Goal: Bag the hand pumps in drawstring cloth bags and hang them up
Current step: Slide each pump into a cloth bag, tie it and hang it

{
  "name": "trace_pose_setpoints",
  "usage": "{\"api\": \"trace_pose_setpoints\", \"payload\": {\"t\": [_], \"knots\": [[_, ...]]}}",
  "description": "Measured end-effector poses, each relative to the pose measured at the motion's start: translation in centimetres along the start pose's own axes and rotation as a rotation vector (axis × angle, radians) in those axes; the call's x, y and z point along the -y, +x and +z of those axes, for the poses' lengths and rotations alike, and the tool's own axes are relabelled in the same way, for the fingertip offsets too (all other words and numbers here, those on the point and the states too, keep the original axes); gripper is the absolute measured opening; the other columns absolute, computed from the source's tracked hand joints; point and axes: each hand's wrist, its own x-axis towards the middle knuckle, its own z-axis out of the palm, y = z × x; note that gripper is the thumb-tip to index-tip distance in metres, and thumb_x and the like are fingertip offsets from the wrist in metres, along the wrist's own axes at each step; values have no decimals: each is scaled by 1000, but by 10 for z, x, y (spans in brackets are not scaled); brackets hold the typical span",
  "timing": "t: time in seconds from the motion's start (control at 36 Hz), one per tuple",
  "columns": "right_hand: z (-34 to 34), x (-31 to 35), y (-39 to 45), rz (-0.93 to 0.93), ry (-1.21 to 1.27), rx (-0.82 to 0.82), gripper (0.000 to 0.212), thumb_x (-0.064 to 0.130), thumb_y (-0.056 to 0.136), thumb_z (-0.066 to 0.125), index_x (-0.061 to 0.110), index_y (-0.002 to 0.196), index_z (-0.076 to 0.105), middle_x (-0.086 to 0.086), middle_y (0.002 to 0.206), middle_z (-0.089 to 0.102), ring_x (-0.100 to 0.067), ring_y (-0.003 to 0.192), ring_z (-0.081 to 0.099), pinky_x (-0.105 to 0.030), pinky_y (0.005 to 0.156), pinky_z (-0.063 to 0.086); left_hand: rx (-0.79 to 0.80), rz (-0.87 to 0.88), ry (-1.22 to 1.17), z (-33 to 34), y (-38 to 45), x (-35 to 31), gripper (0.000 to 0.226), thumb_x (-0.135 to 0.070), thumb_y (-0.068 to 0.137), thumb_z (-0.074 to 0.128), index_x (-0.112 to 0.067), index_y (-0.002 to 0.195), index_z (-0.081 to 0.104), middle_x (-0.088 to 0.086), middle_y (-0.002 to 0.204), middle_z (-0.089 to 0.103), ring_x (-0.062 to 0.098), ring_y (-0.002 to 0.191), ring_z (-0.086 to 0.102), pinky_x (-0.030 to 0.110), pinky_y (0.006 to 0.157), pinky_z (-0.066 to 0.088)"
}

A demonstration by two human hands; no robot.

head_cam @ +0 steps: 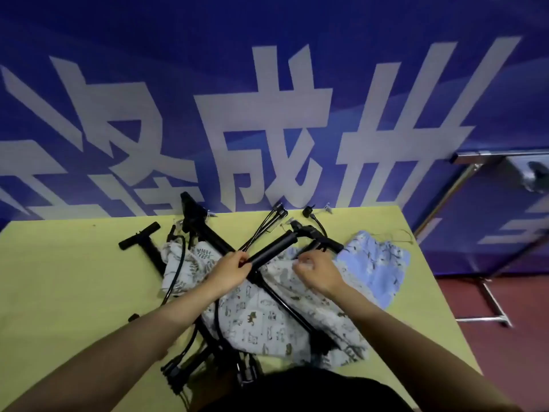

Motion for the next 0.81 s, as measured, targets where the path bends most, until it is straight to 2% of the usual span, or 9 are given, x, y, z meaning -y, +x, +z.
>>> {"api": "trace_pose_setpoints", "payload": {"t": [0.06, 0.11, 0.17, 0.19, 0.28, 0.39, 0.58, 0.67, 0.81], "knots": [[11, 5, 2, -16, -158, 21, 38, 55, 83, 41, 17, 79, 44, 2, 75, 41, -18, 71, 39, -31, 67, 34, 21, 12, 40, -3, 1, 3, 40, -31, 97, 50, -14, 133, 52, 8, 131, 54, 21, 113, 57, 30, 94, 46], [20, 11, 1, 25, -191, 130, 33, 54, 87, 46, 23, 97, 49, 2, 90, 46, -16, 80, 47, -32, 75, 38, 58, 19, 78, -5, 3, 6, 41, -33, 98, 49, -15, 135, 50, 6, 132, 54, 21, 113, 57, 33, 95, 47], [26, 15, 2, 12, -277, 172, 58, 54, 86, 46, 17, 130, 51, -7, 123, 56, -21, 113, 53, -35, 93, 43, 93, 23, 102, -4, 5, 10, 44, -35, 98, 48, -15, 137, 48, 6, 136, 52, 22, 118, 54, 36, 99, 45], [29, 16, 2, 17, -332, 189, 63, 55, 85, 45, 17, 137, 48, -7, 131, 56, -24, 121, 50, -37, 99, 42, 107, 25, 111, -3, 7, 12, 46, -36, 98, 47, -15, 139, 46, 7, 137, 49, 23, 119, 53, 36, 100, 45], [38, 16, 1, 52, -446, 252, 44, 52, 93, 46, 19, 120, 58, -3, 109, 65, -23, 102, 58, -38, 97, 39, 142, 51, 154, -2, 12, 22, 50, -39, 98, 46, -15, 142, 41, 9, 137, 44, 25, 117, 53, 37, 97, 46], [37, 13, -14, 150, -272, 317, 32, 42, 99, 46, 19, 90, 65, 0, 90, 66, -18, 78, 57, -33, 75, 46, 200, 124, 236, 3, 11, 31, 48, -41, 99, 43, -16, 140, 40, 9, 132, 43, 25, 107, 56, 39, 91, 49], [-11, 16, -40, 277, 90, -171, 39, 26, 98, 51, 15, 61, 50, -1, 54, 49, -18, 53, 47, -30, 57, 35, 251, 169, 211, 1, 13, 39, 51, -37, 101, 41, -19, 148, 31, 10, 139, 41, 26, 120, 50, 36, 98, 44], [-35, 31, -46, 232, 203, -289, 43, 26, 99, 50, 3, 64, 45, -3, 53, 41, -10, 49, 36, -28, 54, 30, 252, 203, 238, 0, 15, 36, 46, -35, 101, 41, -16, 144, 38, 10, 131, 46, 25, 118, 50, 36, 98, 45], [-73, 62, -49, 107, 346, -452, 42, 23, 99, 51, 16, 59, 43, 9, 49, 42, -6, 49, 42, -24, 52, 37, 164, 264, 400, 5, 15, 35, 41, -35, 102, 36, -12, 135, 44, 10, 121, 45, 25, 115, 44, 36, 93, 45]]}}
